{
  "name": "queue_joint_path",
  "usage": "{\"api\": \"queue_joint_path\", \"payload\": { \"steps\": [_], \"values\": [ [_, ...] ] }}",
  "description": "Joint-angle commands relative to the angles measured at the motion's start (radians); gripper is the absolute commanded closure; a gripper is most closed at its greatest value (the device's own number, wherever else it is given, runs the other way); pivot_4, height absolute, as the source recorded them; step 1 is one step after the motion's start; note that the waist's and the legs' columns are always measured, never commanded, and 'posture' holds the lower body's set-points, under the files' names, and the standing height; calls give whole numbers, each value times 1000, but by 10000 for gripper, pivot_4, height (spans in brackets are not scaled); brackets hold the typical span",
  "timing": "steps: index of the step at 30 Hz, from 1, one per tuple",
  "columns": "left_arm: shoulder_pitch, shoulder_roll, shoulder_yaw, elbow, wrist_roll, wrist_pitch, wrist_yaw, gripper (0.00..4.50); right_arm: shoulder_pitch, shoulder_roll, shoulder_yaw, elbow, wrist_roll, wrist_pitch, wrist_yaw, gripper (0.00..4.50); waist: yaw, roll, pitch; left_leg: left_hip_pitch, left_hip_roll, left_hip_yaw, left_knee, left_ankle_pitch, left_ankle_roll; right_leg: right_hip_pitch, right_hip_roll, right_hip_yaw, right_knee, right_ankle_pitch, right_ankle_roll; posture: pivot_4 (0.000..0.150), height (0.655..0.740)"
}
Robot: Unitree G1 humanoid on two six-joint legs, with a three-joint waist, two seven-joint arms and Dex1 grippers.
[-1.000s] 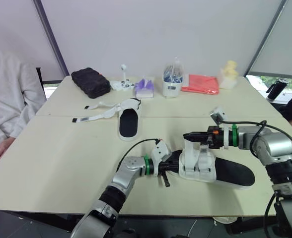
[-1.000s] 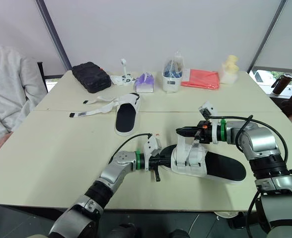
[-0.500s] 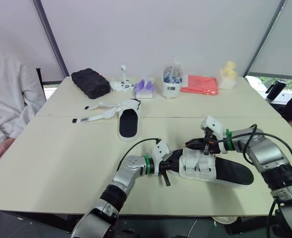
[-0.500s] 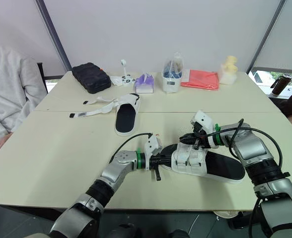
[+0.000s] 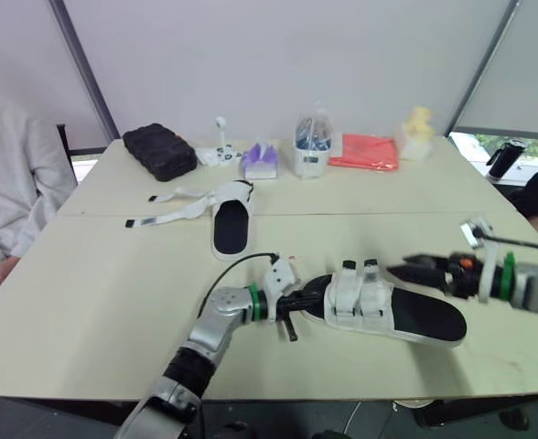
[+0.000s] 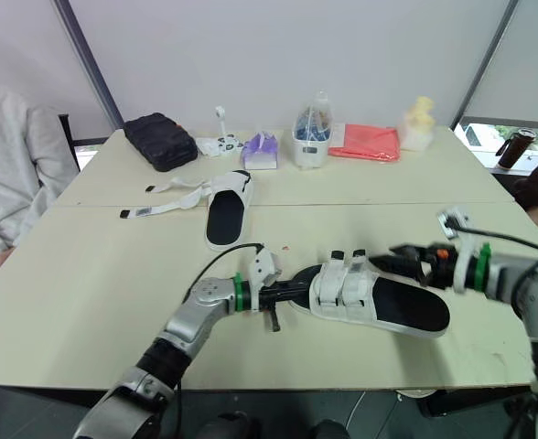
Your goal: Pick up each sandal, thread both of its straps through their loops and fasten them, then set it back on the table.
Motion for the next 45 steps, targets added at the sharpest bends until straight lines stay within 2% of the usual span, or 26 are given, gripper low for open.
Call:
{"api": "queue_joint_path", "payload": {
  "steps": [1,5,12,23,27,33,37,41,45],
  "values": [
    [21,38,34,-130,-38,55,7,45000,43,1,-89,-61,84,53,-13,998,-9,5,3,0,0,1,0,0,0,0,0,0,0,1,0,1500,7400],
    [68,116,64,-294,-96,133,-12,45000,86,59,-134,-96,170,129,-66,998,-25,7,5,0,0,2,5,0,0,2,0,1,1,1,-1,1500,7400],
    [142,216,80,-448,-127,207,3,45000,62,121,-60,-66,171,126,-138,998,-24,7,7,0,0,2,5,0,0,2,0,1,1,1,-1,1500,7400],
    [217,218,61,-529,-129,260,98,45000,-115,204,71,66,192,122,-134,998,-28,7,8,1,1,2,4,0,0,1,1,1,1,1,-1,1500,7400],
    [233,226,67,-540,-132,264,119,45000,-154,218,89,101,189,116,-134,12758,-25,7,8,0,1,2,4,0,0,1,1,1,1,1,-1,1500,7400],
    [244,233,68,-540,-136,261,137,45000,-151,206,104,114,172,101,-123,44680,-25,7,8,0,0,2,4,0,0,1,0,1,0,1,-1,1500,7400],
    [240,231,61,-525,-133,252,143,45000,-148,257,19,108,223,136,-207,44680,-25,7,8,0,0,2,4,0,0,1,0,1,1,1,-1,1500,7400],
    [236,224,55,-504,-129,242,145,45000,-167,364,-171,110,339,162,-376,44680,-25,7,8,0,0,2,4,0,0,1,0,2,1,1,-1,1500,7400],
    [224,216,47,-478,-125,233,139,45000,-235,453,-381,155,454,77,-599,44680,-25,8,8,0,-1,2,4,0,0,1,0,2,1,1,-1,1500,7400]
  ]
}}
